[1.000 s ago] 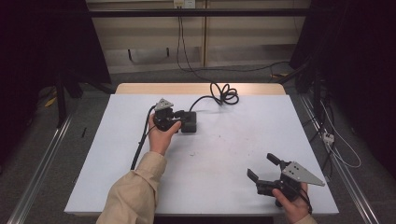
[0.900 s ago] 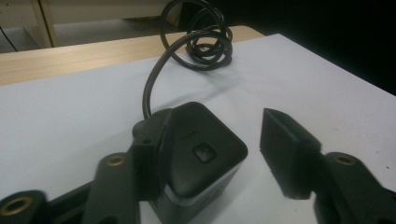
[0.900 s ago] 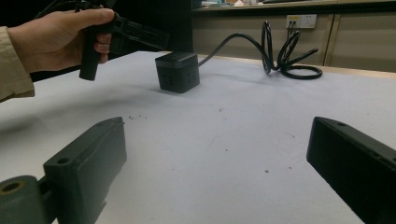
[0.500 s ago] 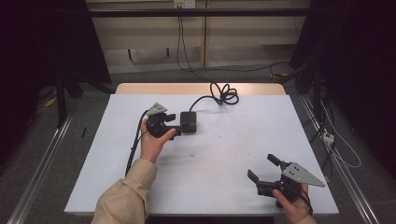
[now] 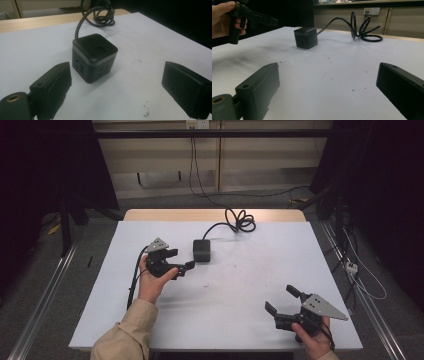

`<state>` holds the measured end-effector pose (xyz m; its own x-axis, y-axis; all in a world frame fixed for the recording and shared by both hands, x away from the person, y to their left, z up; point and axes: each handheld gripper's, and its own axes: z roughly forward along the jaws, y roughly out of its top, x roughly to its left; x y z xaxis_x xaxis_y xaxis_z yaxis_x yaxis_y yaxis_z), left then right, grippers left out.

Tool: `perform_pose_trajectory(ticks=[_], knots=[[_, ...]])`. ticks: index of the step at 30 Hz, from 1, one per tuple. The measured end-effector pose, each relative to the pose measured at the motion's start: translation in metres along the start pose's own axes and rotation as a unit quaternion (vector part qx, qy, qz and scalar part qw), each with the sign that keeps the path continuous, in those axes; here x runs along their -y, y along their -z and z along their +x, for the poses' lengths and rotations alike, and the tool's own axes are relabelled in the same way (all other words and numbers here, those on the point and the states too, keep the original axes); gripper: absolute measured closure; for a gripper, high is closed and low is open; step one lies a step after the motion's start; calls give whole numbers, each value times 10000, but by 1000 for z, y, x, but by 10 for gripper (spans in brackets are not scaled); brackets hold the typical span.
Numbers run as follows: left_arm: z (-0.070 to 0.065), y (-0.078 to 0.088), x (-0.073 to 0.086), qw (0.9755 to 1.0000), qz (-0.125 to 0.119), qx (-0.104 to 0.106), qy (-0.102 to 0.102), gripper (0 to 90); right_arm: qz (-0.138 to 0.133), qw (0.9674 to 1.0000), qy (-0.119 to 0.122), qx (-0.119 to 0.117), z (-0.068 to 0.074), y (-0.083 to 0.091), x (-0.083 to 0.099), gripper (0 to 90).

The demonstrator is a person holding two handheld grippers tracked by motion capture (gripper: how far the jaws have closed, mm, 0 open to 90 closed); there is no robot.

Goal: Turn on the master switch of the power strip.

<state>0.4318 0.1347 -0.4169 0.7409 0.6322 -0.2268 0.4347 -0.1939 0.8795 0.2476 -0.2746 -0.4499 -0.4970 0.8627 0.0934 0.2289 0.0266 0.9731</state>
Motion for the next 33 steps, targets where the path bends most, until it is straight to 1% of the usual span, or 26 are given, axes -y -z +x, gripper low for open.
perform_pose_trajectory(ticks=[2,4,6,9,11,14,17,20,25,33], knots=[[0,4,2,10000,-21,45,24,84,2,10000,-3,-4,0,0,0,43],[-1,8,5,10000,-71,28,41,80,5,10000,-2,-8,0,0,0,44],[0,12,7,10000,-44,27,33,78,-7,10000,6,-7,0,0,0,44],[0,18,10,10000,-65,29,24,78,2,10000,5,-9,0,0,0,44],[0,21,11,10000,-68,15,-27,77,-4,10000,5,-8,1,0,0,44],[0,26,13,9999,-132,45,20,77,6,10000,6,-7,1,-1,0,44],[-1,30,15,10000,-70,47,-41,75,9,10000,20,-15,1,-1,0,44],[-2,34,18,9999,-70,62,-45,74,6,10000,5,-14,1,-1,0,44],[0,42,22,10000,-78,47,-13,74,12,10000,16,-13,1,-1,0,44],[0,55,26,9999,-158,25,-44,70,11,10000,19,-20,1,-1,0,44]])
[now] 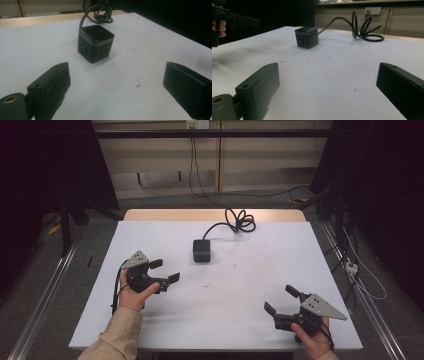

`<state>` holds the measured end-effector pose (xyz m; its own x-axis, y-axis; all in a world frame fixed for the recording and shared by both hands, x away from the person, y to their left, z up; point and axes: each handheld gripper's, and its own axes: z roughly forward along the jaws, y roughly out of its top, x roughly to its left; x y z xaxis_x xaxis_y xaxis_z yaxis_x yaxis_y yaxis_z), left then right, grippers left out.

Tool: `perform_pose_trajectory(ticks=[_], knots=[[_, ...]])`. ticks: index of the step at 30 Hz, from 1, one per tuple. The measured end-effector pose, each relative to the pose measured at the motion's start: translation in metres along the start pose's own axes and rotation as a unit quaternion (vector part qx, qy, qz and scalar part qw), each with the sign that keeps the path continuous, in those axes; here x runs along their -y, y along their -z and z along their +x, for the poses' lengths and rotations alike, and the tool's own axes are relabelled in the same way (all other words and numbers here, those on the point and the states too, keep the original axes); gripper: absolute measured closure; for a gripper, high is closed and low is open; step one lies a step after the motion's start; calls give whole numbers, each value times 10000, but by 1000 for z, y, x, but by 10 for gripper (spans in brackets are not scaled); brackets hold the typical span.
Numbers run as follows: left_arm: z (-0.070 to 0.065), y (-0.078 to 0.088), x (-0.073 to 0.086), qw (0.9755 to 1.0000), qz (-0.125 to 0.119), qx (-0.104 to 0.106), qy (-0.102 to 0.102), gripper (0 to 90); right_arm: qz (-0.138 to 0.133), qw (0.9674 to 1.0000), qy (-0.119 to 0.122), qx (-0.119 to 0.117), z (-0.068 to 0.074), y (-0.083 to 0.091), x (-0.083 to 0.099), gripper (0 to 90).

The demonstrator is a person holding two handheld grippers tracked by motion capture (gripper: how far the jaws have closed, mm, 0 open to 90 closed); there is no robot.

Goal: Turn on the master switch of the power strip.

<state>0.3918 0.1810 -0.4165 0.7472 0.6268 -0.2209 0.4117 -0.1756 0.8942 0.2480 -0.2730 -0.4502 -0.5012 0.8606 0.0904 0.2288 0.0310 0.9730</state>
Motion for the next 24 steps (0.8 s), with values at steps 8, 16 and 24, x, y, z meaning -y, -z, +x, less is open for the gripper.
perform_pose_trajectory(ticks=[8,16,24], knots=[[4,14,9,10000,42,-79,16,67,-1,10000,-6,3,0,0,0,44],[8,29,17,9998,36,-173,-20,67,-1,10000,-9,0,0,0,0,44],[10,40,24,9997,38,-222,-9,67,9,10000,4,-8,1,-1,0,44]])
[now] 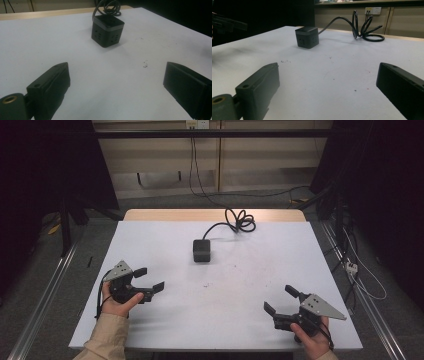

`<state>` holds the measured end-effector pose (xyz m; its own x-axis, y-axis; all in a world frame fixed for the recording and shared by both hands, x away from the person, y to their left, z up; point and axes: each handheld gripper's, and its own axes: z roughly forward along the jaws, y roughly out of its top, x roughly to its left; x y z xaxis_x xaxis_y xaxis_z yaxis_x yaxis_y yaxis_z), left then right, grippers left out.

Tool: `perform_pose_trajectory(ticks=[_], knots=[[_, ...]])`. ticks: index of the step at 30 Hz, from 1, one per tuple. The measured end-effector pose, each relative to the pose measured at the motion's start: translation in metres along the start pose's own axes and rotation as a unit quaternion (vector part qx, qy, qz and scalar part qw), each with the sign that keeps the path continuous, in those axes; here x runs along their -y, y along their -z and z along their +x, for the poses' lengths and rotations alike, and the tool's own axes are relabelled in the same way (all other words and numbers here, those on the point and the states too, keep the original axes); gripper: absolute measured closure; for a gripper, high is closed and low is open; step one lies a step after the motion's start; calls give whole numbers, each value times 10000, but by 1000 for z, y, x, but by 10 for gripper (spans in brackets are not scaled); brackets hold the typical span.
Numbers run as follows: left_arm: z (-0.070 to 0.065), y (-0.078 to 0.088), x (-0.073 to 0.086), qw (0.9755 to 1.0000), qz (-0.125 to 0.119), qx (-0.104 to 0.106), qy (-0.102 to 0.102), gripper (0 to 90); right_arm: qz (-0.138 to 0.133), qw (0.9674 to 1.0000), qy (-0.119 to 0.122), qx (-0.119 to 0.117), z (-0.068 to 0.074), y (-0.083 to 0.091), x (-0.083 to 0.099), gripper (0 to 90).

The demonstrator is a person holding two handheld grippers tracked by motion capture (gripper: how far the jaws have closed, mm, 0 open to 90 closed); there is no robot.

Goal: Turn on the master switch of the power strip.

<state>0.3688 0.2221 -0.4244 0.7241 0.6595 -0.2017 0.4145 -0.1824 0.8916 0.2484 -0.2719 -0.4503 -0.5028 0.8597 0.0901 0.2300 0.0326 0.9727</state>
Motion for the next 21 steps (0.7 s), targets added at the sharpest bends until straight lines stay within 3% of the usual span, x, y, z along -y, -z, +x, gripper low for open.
perform_pose_trajectory(ticks=[21], knots=[[3,18,16,9999,-18,-155,34,68,11,10000,12,-4,-1,0,0,50]])
